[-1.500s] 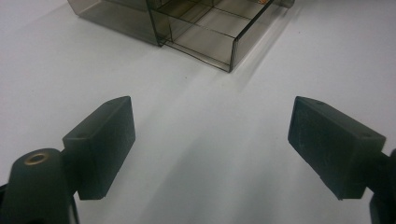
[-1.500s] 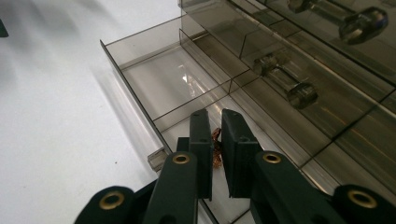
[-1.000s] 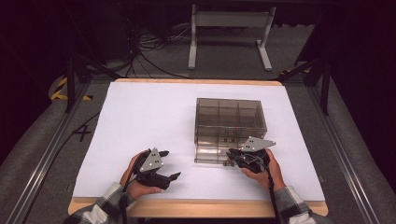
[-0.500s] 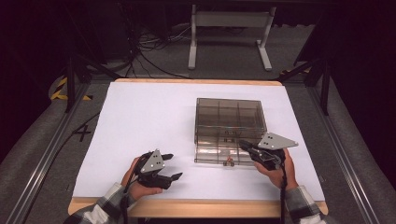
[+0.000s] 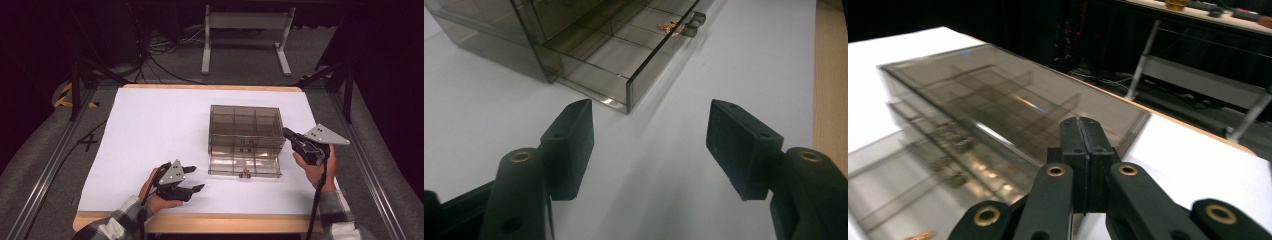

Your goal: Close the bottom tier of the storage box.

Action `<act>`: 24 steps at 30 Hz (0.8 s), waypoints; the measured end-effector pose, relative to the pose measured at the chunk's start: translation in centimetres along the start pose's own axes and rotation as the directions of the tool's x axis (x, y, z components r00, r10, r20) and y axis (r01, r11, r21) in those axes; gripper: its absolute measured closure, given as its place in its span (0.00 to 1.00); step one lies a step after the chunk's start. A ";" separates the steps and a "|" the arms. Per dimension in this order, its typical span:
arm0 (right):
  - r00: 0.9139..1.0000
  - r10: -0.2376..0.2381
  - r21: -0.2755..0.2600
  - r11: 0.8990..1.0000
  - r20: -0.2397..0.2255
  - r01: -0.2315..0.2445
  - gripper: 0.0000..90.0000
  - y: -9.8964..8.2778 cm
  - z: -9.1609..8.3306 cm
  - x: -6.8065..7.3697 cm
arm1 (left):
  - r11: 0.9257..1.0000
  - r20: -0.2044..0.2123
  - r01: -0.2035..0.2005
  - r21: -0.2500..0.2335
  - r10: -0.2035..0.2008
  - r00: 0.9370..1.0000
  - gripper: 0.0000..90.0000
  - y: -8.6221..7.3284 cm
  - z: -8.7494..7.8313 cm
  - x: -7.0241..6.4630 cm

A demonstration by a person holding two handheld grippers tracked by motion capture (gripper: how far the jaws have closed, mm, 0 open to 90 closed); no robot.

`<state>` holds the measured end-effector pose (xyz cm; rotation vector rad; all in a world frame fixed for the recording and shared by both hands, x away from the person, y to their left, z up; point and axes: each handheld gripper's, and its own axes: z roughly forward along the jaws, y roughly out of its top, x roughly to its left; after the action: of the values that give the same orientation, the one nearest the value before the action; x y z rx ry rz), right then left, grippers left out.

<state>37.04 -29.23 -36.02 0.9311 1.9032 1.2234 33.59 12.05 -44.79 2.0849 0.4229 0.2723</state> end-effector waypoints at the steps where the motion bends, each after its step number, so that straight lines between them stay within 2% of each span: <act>1: 1.000 0.003 0.005 1.000 0.008 -0.003 1.00 0.0 0.2 -0.3 | 1.000 0.005 0.002 0.002 -0.002 1.000 0.41 0.1 0.1 -0.1; 5: 1.000 0.000 0.024 1.000 0.019 -0.001 1.00 -0.3 0.9 -0.7 | 1.000 0.016 -0.012 0.012 0.011 1.000 0.45 0.3 0.6 -0.4; 9: 1.000 -0.007 0.037 0.999 0.013 0.006 1.00 -0.4 1.2 -0.7 | 1.000 0.013 -0.017 0.017 0.016 1.000 0.44 0.5 1.0 -0.5; 11: 0.999 -0.016 0.049 0.999 0.028 0.015 1.00 -0.4 1.5 -0.7 | 1.000 0.014 -0.017 0.015 0.017 1.000 0.44 0.5 1.2 -0.6; 13: 1.000 -0.011 0.060 0.998 0.023 0.010 1.00 -0.5 1.7 -0.8 | 1.000 0.018 -0.011 0.013 0.010 1.000 0.41 0.6 1.4 -0.7; 18: 1.000 -0.001 0.081 0.997 0.030 -0.001 1.00 -0.8 2.2 -0.8 | 0.999 0.025 -0.030 0.015 0.030 0.999 0.41 1.0 2.0 -0.9; 21: 0.999 0.011 0.081 0.997 0.036 -0.014 1.00 -0.9 2.2 -0.9 | 0.999 0.022 -0.036 0.022 0.036 0.999 0.46 1.1 2.3 -1.0; 24: 0.999 0.030 0.073 0.997 0.041 -0.033 1.00 -1.0 2.2 -0.9 | 0.999 0.027 -0.032 0.016 0.031 0.999 0.55 1.4 2.6 -1.1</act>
<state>39.10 -29.35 -37.54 1.0201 1.9204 1.1505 33.80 8.88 -44.96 2.1107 0.3779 0.2605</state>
